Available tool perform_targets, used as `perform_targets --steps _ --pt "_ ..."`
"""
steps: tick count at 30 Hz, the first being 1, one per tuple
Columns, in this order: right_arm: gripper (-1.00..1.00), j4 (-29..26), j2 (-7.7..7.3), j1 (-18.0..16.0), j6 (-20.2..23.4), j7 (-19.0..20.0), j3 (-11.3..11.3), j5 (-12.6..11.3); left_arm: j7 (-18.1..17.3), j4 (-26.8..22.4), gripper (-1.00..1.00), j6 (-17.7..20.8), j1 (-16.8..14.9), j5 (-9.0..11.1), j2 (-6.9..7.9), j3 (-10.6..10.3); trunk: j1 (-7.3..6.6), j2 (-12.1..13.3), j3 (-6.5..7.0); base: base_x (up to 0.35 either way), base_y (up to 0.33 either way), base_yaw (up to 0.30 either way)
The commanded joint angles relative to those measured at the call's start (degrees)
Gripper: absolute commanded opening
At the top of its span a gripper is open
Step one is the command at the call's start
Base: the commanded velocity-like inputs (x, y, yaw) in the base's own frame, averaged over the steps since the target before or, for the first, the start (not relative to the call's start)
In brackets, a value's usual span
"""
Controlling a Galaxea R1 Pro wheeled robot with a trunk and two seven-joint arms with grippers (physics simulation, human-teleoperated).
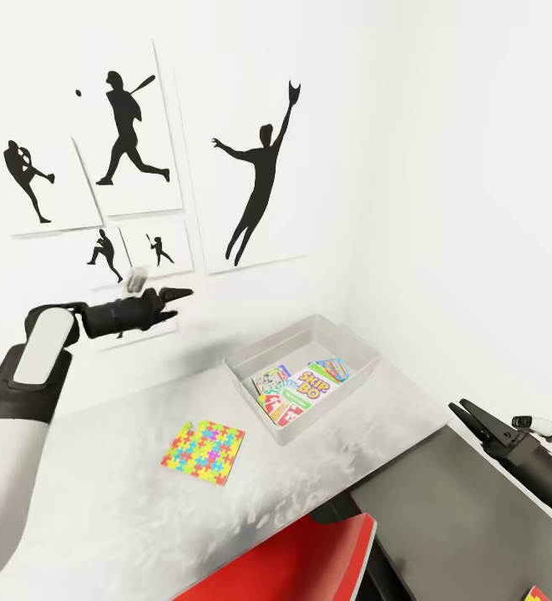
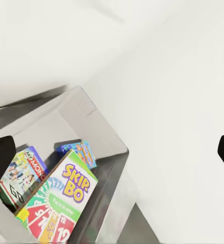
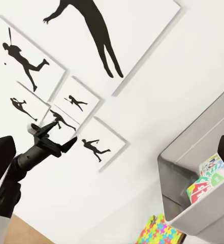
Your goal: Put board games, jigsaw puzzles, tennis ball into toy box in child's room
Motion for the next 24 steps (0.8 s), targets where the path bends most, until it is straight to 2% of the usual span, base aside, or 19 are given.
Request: perform_targets --steps 1,2,3,4,5,6,8,10,11,12,15,20,24 --pt "1.0 0.0 -0.01 -0.1 0.3 0.1 0.0 -0.1 -3.3 -0.2 1.0 0.2 1.5 2.6 3.4 0.3 0.04 -0.1 -0.12 0.0 0.0 0.0" --pt "1.0 0.0 -0.01 -0.1 0.3 0.1 0.0 -0.1 -5.9 -0.4 1.0 0.2 3.5 5.6 6.63 0.5 0.04 -0.1 -0.12 0.0 0.0 0.0" --pt "1.0 0.0 -0.01 -0.1 0.3 0.1 0.0 -0.1 -7.1 -0.4 1.0 0.2 4.6 7.0 8.2 0.6 0.04 -0.1 -0.12 0.0 0.0 0.0" --pt "1.0 0.0 -0.01 -0.1 0.3 0.1 0.0 -0.1 -9.3 -0.4 1.0 0.2 7.2 9.3 11.24 0.7 0.04 -0.1 -0.12 0.0 0.0 0.0" --pt "1.0 0.0 -0.01 -0.1 0.3 0.1 0.0 -0.1 -10.3 -0.3 1.0 0.2 8.6 10.3 12.66 0.7 0.04 -0.1 -0.12 0.0 0.0 0.0" --pt "1.0 0.0 -0.01 -0.1 0.3 0.1 0.0 -0.1 -12.4 -0.2 1.0 0.2 11.6 11.7 15.25 1.0 0.04 -0.1 -0.12 0.0 0.0 0.0" --pt "1.0 0.0 -0.01 -0.1 0.3 0.1 0.0 -0.1 -14.4 -0.1 1.0 0.2 14.7 12.5 17.38 1.2 0.04 -0.1 -0.12 0.0 0.0 0.0" --pt "1.0 0.1 -0.01 -0.1 0.1 0.1 0.0 -0.1 -18.7 0.6 1.0 0.2 21.1 13.2 20.1 1.6 0.04 -0.1 -0.12 0.0 0.0 0.0" --pt "1.0 0.1 0.01 -0.1 0.0 0.1 0.0 -0.1 -19.8 0.9 1.0 0.2 22.6 13.2 20.51 1.8 0.04 -0.1 -0.12 0.0 0.0 0.0" --pt "1.0 0.1 0.04 -0.1 -0.4 0.1 0.0 -0.1 -22.0 1.8 1.0 0.2 25.6 13.2 21.1 2.1 0.04 -0.1 -0.12 0.0 0.0 0.0" --pt "1.0 0.1 0.17 -0.1 -1.3 0.1 0.0 -0.2 -25.0 3.4 1.0 0.2 29.9 13.1 21.66 2.7 0.04 -0.1 -0.11 0.0 0.0 0.0" --pt "1.0 0.1 0.64 0.0 -2.2 0.1 0.0 -0.1 -27.4 3.7 1.0 -0.6 32.8 12.6 21.9 3.1 0.04 -0.1 0.12 0.0 0.0 0.0" --pt "1.0 0.1 0.75 0.0 -2.3 0.1 0.0 -0.1 -28.5 3.7 1.0 -0.7 33.3 12.4 21.88 3.1 0.04 -0.1 0.44 0.0 0.0 0.0"
